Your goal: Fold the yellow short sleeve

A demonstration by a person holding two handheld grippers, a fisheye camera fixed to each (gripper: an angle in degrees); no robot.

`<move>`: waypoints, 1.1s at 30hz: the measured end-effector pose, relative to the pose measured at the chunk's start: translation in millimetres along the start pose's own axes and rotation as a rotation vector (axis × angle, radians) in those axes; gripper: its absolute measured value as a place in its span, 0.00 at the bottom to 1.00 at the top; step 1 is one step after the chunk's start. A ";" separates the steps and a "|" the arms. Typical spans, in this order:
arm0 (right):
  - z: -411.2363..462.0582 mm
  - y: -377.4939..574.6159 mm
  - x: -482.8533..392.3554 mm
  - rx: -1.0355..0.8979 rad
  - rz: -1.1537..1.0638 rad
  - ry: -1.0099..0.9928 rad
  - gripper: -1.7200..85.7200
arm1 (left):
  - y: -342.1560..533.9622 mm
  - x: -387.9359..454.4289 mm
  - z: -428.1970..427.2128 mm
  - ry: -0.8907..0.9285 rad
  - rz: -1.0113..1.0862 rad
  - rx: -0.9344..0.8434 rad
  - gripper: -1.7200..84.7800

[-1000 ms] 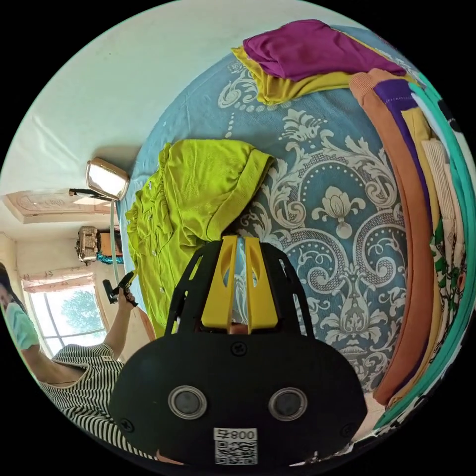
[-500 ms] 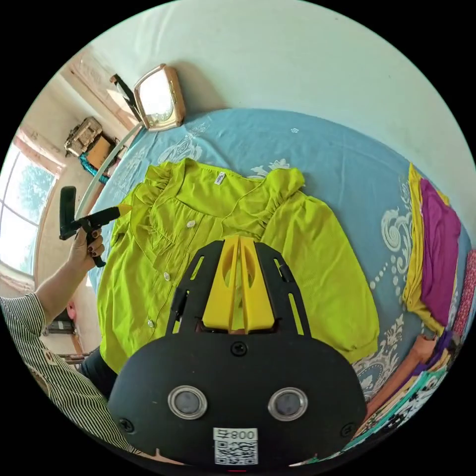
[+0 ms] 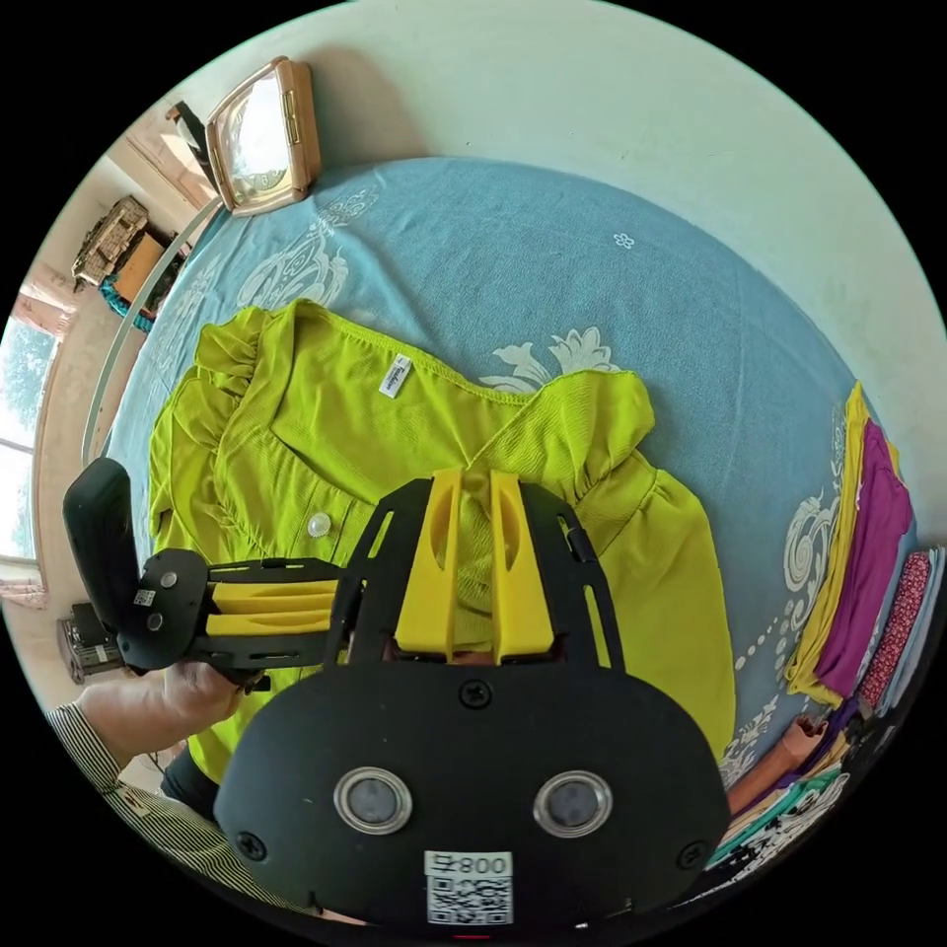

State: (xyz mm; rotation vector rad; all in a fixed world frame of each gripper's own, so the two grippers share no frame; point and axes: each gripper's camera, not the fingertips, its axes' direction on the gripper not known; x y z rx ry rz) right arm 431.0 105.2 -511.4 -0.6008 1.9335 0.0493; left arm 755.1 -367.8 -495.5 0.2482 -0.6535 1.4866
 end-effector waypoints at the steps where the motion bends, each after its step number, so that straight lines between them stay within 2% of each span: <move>1: -0.4 -0.9 1.0 0.001 0.000 -0.003 0.05 | -2.1 1.4 1.5 -0.001 -0.008 0.003 0.04; 5: -10.0 3.1 12.0 0.038 0.023 -0.073 0.03 | -7.6 10.7 2.7 0.031 -0.001 0.013 0.03; 11: -51.1 36.7 59.9 0.195 0.112 -0.262 0.02 | -17.0 49.8 -1.9 0.105 0.102 0.074 0.03; 13: -57.8 54.7 86.1 0.224 0.167 -0.332 0.02 | -23.2 68.2 4.9 0.114 0.159 0.055 0.03; 19: -39.9 104.2 148.9 0.219 0.417 -0.361 0.02 | -36.9 105.5 44.3 0.083 0.248 -0.068 0.03; 23: -38.8 119.9 150.2 0.258 0.437 -0.394 0.02 | -34.0 116.4 53.6 0.071 0.273 -0.117 0.04; 26: -42.6 105.2 123.7 0.251 0.326 -0.358 0.02 | -27.7 108.8 24.2 0.058 0.241 -0.027 0.04; 28: -41.3 83.7 97.6 0.224 0.221 -0.306 0.02 | -24.6 86.6 -17.4 -0.048 0.170 0.087 0.04; 33: -20.2 47.7 68.1 0.151 0.143 -0.208 0.02 | -18.5 19.8 -96.2 -0.319 -0.091 0.275 0.03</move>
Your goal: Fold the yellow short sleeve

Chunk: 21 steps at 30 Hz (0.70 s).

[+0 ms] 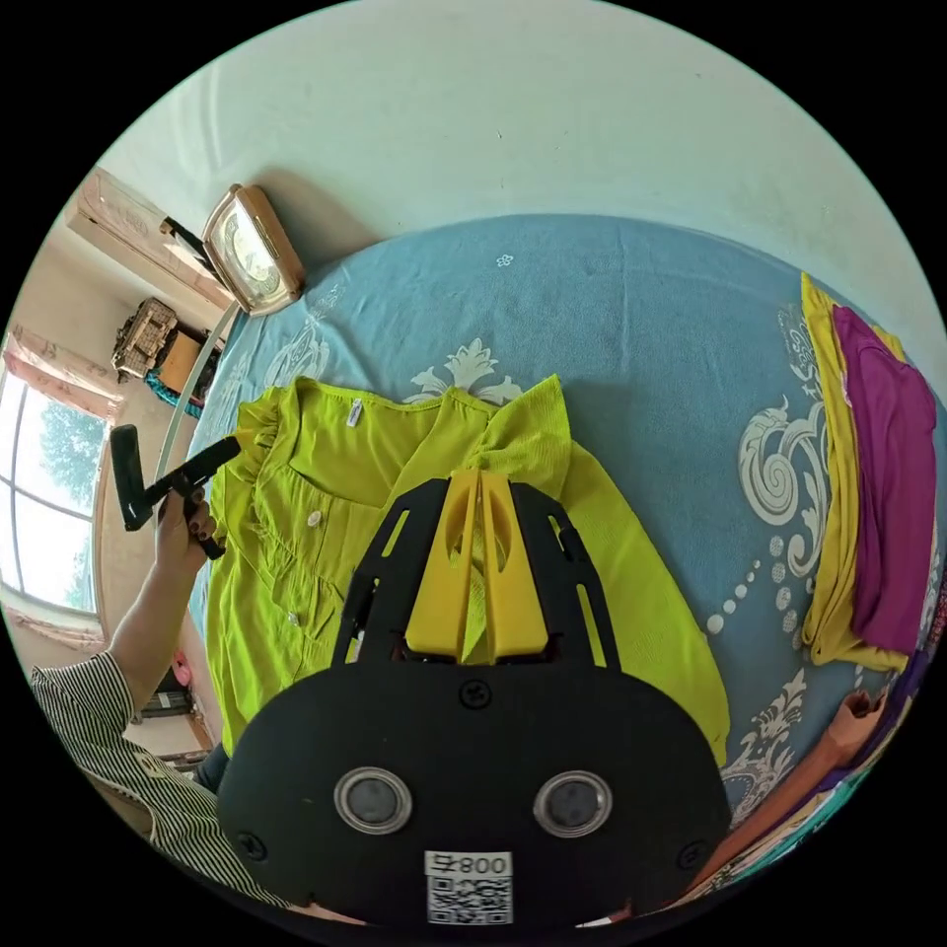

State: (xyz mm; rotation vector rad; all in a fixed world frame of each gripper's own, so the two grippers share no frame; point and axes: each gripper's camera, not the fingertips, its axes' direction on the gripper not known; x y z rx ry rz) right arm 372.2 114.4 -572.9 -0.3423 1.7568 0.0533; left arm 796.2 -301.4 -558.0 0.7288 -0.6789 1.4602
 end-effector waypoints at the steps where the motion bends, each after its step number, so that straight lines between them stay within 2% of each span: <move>1: 7.8 -3.3 -3.1 -0.010 -0.003 0.049 0.02 | -2.4 -15.8 -4.7 -0.061 -0.049 0.010 0.03; 5: 29.6 0.1 -11.3 -0.023 -0.029 0.193 0.02 | -7.0 -43.2 6.2 -0.212 -0.119 -0.078 0.03; 11: 24.6 21.2 -10.6 -0.006 -0.006 0.158 0.02 | 7.3 -33.7 -20.1 -0.152 -0.091 -0.011 0.02; 14: -1.9 55.7 -21.4 0.114 -0.009 0.174 0.02 | 29.9 -12.5 -42.1 -0.081 -0.044 -0.001 0.02; 16: -10.6 92.5 -35.3 0.164 -0.059 0.102 0.02 | 52.0 4.5 -51.9 -0.022 -0.002 0.007 0.02; 21: 35.8 133.4 -33.2 -0.043 -0.024 0.104 0.02 | 67.4 7.2 -33.5 -0.080 -0.042 -0.141 0.02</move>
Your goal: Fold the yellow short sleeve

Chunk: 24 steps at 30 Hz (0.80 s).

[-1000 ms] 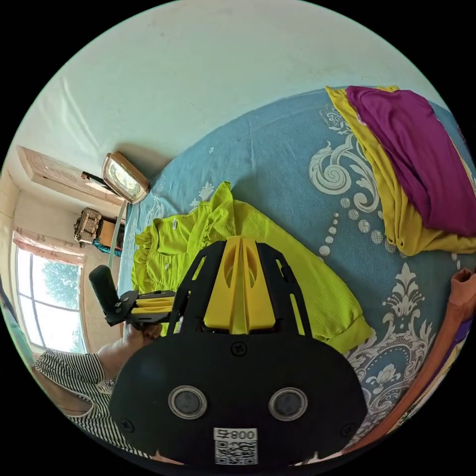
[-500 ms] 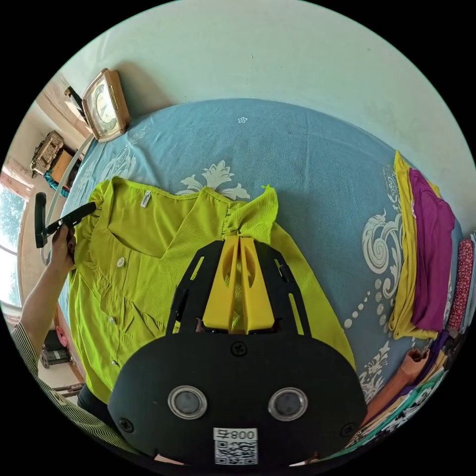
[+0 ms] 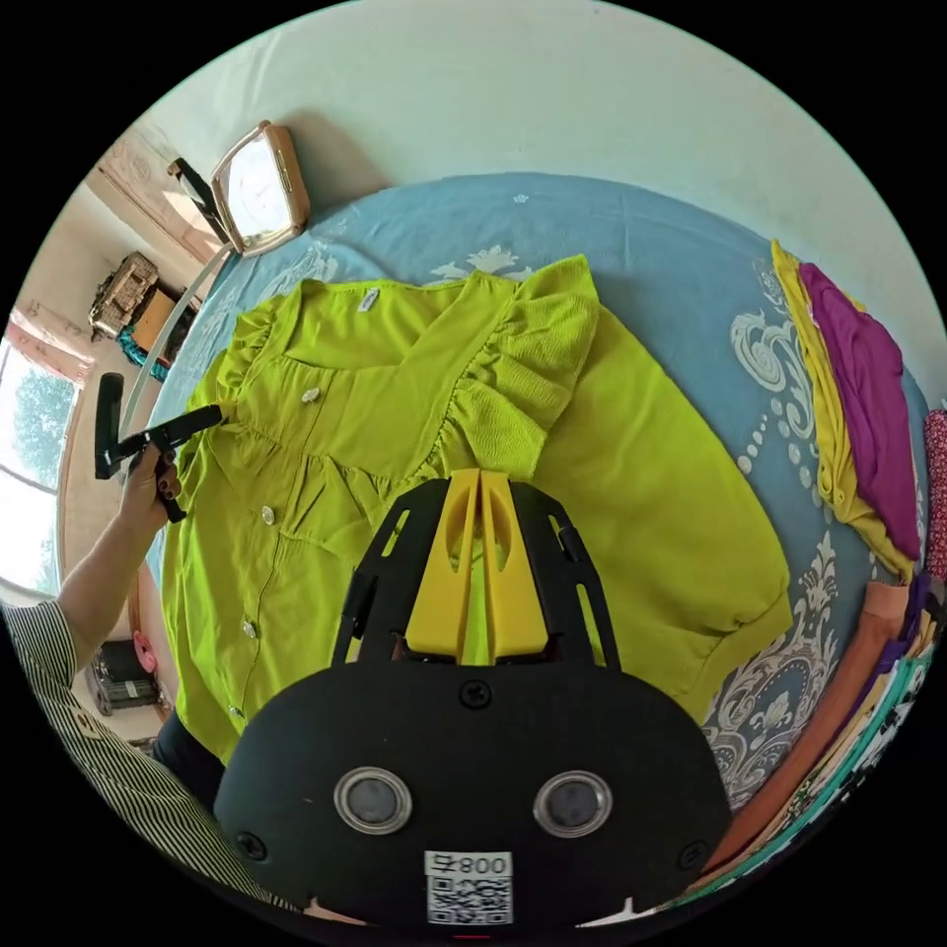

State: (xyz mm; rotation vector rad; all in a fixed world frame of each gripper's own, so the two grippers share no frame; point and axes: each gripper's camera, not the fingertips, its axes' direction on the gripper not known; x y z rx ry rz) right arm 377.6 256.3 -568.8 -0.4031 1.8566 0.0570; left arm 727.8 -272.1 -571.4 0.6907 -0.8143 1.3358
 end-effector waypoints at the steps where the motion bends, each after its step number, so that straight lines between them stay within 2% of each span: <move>1: -1.2 7.6 3.8 0.029 0.026 -0.034 0.02 | 0.6 0.2 -0.5 0.030 -0.014 0.000 0.02; 3: -13.3 18.0 4.9 0.071 0.037 -0.059 0.02 | 2.4 6.8 -12.4 0.067 -0.038 0.039 0.02; 6: -24.2 40.6 0.5 0.144 0.054 -0.031 0.02 | 8.9 32.6 -27.9 0.092 0.039 0.078 0.02; 9: 10.8 54.0 5.8 0.003 0.079 -0.020 0.02 | 15.0 49.9 -3.8 0.094 0.057 -0.079 0.02; 10: 9.5 63.0 10.5 0.058 0.100 -0.053 0.02 | 18.2 53.9 6.2 0.115 0.061 -0.133 0.02; 12: 6.6 72.1 17.2 0.051 0.125 -0.082 0.02 | 22.1 55.2 -2.9 0.130 -0.017 -0.077 0.02; 15: -9.3 97.5 15.3 0.131 0.117 -0.068 0.02 | 27.5 79.6 -20.9 0.175 0.016 -0.015 0.02; 18: -7.7 129.5 11.7 0.152 0.130 -0.064 0.02 | 33.9 114.9 -23.1 0.128 0.107 -0.044 0.02; 21: 18.9 155.6 9.5 0.090 0.151 -0.071 0.02 | 39.5 142.3 2.8 0.028 0.175 -0.186 0.02; 22: 27.7 164.1 9.0 0.077 0.158 -0.073 0.02 | 42.4 150.3 5.6 0.017 0.193 -0.168 0.02; 24: 28.0 176.5 8.0 0.100 0.146 -0.070 0.02 | 40.5 158.6 5.8 0.042 0.152 -0.184 0.03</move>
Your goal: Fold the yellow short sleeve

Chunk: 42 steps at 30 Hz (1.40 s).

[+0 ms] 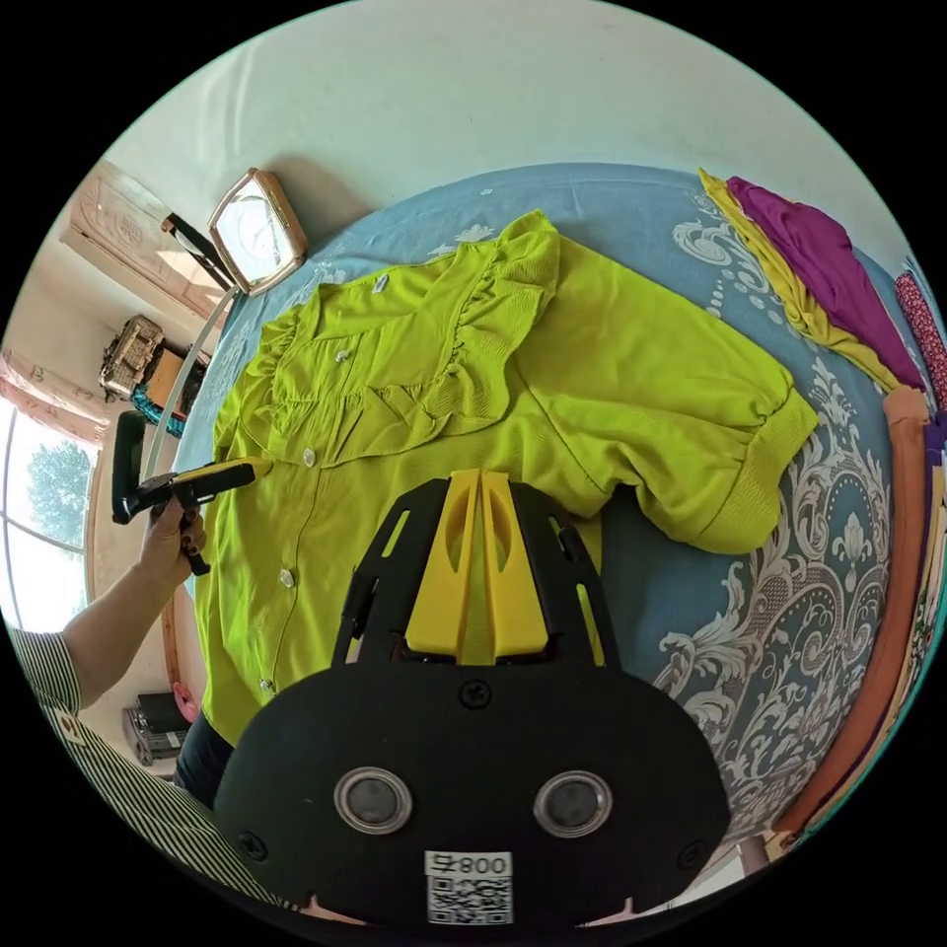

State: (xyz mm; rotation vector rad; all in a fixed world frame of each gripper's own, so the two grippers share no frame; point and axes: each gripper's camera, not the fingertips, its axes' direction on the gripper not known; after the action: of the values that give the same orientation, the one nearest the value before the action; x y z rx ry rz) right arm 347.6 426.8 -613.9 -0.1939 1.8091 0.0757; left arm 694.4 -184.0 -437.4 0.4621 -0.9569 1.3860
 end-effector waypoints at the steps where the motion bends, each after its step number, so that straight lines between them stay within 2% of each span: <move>1: 1.1 6.3 2.1 -0.008 0.001 0.001 0.02 | -1.0 9.2 -2.2 0.012 0.001 0.016 0.03; 8: -23.4 68.6 38.4 0.217 0.147 -0.089 0.02 | -22.8 82.8 -2.5 0.133 0.114 0.048 0.07; 13: -34.5 122.8 70.9 0.367 0.236 -0.133 0.04 | -64.0 167.2 13.4 0.215 0.267 0.026 0.09; 17: -47.4 145.8 91.1 0.438 0.277 -0.103 0.06 | -93.1 231.4 33.9 0.152 0.407 -0.025 0.09; 19: -54.3 162.3 104.1 0.473 0.310 -0.072 0.09 | -106.8 266.1 61.2 0.091 0.481 -0.127 0.09; 21: -56.4 174.9 114.7 0.482 0.342 -0.035 0.10 | -113.2 282.8 80.2 0.042 0.470 -0.199 0.08; 24: -56.0 194.8 135.0 0.480 0.414 0.034 0.11 | -123.7 306.6 74.0 0.068 0.443 -0.150 0.09; 26: -50.0 201.8 147.1 0.464 0.438 -0.002 0.12 | -130.2 325.5 69.7 0.104 0.447 -0.118 0.10; 28: -33.7 202.7 157.6 0.411 0.442 -0.073 0.13 | -143.6 361.6 69.1 0.141 0.500 -0.096 0.11; 33: -13.5 200.5 164.1 0.362 0.428 -0.081 0.14 | -183.5 457.3 83.5 0.184 0.695 -0.088 0.12; 36: -1.3 198.1 167.9 0.338 0.415 -0.077 0.14 | -210.4 514.5 100.9 0.170 0.797 -0.094 0.13; 42: 19.0 199.3 178.6 0.298 0.408 -0.083 0.12 | -248.2 599.9 154.8 0.073 0.914 -0.222 0.14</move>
State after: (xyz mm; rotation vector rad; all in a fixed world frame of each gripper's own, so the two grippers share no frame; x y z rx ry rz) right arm 289.8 609.4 -801.7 0.3863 1.7297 0.0986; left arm 829.7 19.0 183.8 -0.2449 -1.3158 2.0473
